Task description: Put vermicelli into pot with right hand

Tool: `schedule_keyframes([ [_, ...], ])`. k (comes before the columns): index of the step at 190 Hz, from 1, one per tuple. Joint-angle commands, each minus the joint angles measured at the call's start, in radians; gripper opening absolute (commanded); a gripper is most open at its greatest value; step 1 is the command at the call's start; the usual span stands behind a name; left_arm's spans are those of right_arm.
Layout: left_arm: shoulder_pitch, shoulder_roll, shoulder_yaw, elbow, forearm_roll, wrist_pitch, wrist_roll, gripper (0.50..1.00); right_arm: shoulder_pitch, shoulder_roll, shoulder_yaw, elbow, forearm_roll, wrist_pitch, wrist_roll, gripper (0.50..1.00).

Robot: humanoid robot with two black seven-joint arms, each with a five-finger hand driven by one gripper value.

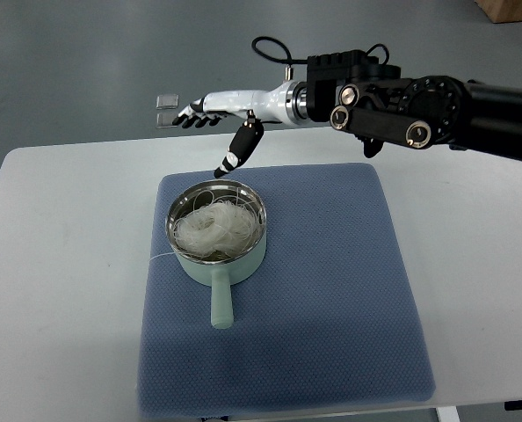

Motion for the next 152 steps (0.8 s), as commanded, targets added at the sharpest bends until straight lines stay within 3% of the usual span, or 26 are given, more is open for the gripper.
schedule_keyframes([
  [1, 0.000, 0.000, 0.003, -0.005, 0.000, 0.000, 0.000, 1.000, -0.139, -0.079, 0.268, 0.001, 0.041, -0.012, 0.000, 0.893],
  [36, 0.000, 0.000, 0.004, -0.008, 0.000, 0.000, 0.000, 1.000, -0.426, -0.071, 0.776, -0.048, 0.150, -0.067, 0.002, 0.893],
  [66, 0.000, 0.000, 0.006, -0.009, 0.002, 0.000, 0.011, 1.000, -0.598, 0.044, 1.118, -0.136, 0.354, -0.095, 0.000, 0.895],
  [98, 0.000, 0.000, 0.007, -0.023, 0.002, 0.000, 0.035, 1.000, -0.698, 0.064, 1.196, -0.168, 0.506, -0.078, 0.033, 0.921],
  [113, 0.000, 0.000, 0.007, -0.029, 0.002, 0.000, 0.040, 1.000, -0.732, 0.067, 1.191, -0.168, 0.563, -0.040, 0.085, 0.924],
  [152, 0.000, 0.000, 0.006, -0.031, 0.002, 0.000, 0.042, 1.000, -0.787, 0.108, 1.194, -0.168, 0.575, 0.058, 0.100, 0.924],
])
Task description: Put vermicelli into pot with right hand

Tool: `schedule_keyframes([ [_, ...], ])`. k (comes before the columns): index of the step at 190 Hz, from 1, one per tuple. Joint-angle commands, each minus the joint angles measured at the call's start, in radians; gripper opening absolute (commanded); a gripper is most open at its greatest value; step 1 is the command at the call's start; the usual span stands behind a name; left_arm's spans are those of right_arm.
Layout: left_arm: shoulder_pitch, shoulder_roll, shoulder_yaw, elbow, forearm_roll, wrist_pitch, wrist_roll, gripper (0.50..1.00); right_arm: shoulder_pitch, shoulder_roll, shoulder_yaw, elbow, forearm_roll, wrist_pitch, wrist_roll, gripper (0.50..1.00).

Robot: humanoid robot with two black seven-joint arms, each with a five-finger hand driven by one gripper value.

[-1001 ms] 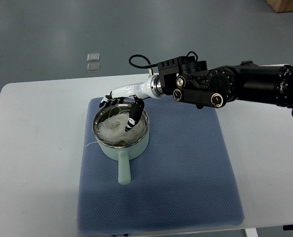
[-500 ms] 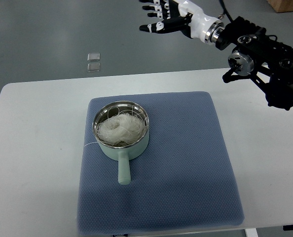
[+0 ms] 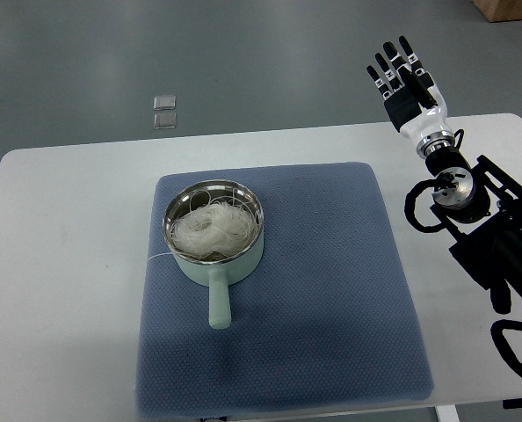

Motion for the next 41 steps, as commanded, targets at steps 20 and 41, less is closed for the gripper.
schedule_keyframes([
  [20, 0.000, 0.000, -0.002, 0.000, 0.000, 0.000, 0.001, 1.000, -0.036, 0.016, 0.000, 0.000, 0.003, 0.104, 0.007, 0.924],
  [41, 0.000, 0.000, -0.003, 0.001, 0.000, 0.000, 0.001, 1.000, -0.039, 0.027, -0.002, -0.001, 0.003, 0.101, 0.007, 0.926],
])
